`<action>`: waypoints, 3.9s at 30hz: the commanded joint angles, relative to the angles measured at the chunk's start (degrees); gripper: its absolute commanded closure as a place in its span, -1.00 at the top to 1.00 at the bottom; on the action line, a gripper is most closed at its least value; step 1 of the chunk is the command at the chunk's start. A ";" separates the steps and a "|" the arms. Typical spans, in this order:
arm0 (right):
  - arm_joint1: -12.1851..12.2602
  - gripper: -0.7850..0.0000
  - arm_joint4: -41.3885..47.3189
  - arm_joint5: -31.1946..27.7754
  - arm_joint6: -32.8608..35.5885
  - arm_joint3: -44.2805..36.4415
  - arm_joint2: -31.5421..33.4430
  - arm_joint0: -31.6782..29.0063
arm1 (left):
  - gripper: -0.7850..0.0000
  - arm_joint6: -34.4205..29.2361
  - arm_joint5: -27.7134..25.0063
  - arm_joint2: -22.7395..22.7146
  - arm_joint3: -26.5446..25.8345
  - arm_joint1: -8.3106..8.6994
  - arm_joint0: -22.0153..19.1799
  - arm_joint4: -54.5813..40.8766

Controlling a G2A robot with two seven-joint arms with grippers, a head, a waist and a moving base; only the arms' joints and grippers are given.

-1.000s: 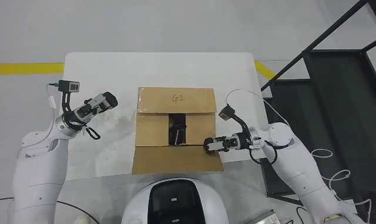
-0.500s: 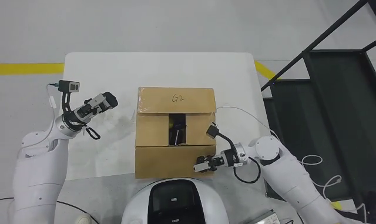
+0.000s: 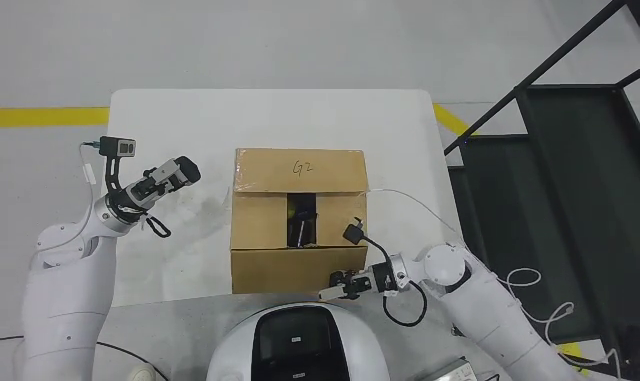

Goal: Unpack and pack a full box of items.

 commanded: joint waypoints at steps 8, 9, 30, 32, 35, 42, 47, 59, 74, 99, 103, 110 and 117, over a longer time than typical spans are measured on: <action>-0.23 1.00 1.30 -2.25 -2.26 4.24 -0.91 2.05 | 1.00 0.00 0.00 0.00 0.00 0.00 0.00 0.00; -0.27 1.00 1.40 -2.63 -3.04 4.65 -0.88 2.25 | 1.00 0.00 0.00 0.00 0.00 0.00 0.00 0.00; 2.77 1.00 21.32 -4.91 2.64 -4.45 13.02 -4.26 | 1.00 -8.62 8.63 2.20 -5.77 0.95 2.88 -3.24; 3.02 1.00 23.42 -5.01 2.84 -4.42 14.80 -4.96 | 1.00 -11.95 11.96 3.03 -6.69 1.18 3.39 -5.82; 3.21 1.00 25.01 -5.55 2.15 -4.24 16.57 -5.85 | 1.00 -12.94 12.95 3.84 -8.42 1.58 4.00 -4.19; 3.19 1.00 28.69 -6.72 0.26 -1.88 18.38 -6.18 | 1.00 -3.58 3.59 9.50 -10.74 1.20 3.52 2.45; 3.20 1.00 29.04 -6.02 0.43 -1.35 18.61 -6.27 | 1.00 -2.72 4.63 13.04 -6.05 0.97 1.30 2.09; 2.92 1.00 27.74 -3.49 0.51 -0.94 16.35 -5.34 | 1.00 -9.60 15.15 13.57 -2.50 1.89 0.27 -1.55; 2.75 1.00 27.65 -3.42 -0.18 0.45 16.18 -4.63 | 1.00 1.44 16.62 19.91 5.29 -0.58 -11.10 -6.84; 2.81 1.00 27.87 -3.59 -1.39 0.83 18.09 -5.59 | 1.00 16.46 11.35 37.04 37.19 -9.91 -41.23 0.28; 2.80 1.00 28.05 -3.66 -1.26 1.15 18.29 -5.48 | 1.00 19.83 9.32 40.83 41.48 -11.19 -43.78 9.24; 2.76 1.00 28.46 -3.54 -0.85 1.55 18.40 -5.19 | 1.00 25.49 6.85 44.99 46.33 -12.48 -45.88 21.28; 2.65 1.00 28.08 -3.52 -0.75 1.42 17.98 -4.99 | 1.00 24.77 5.07 47.26 48.83 -13.20 -46.69 27.99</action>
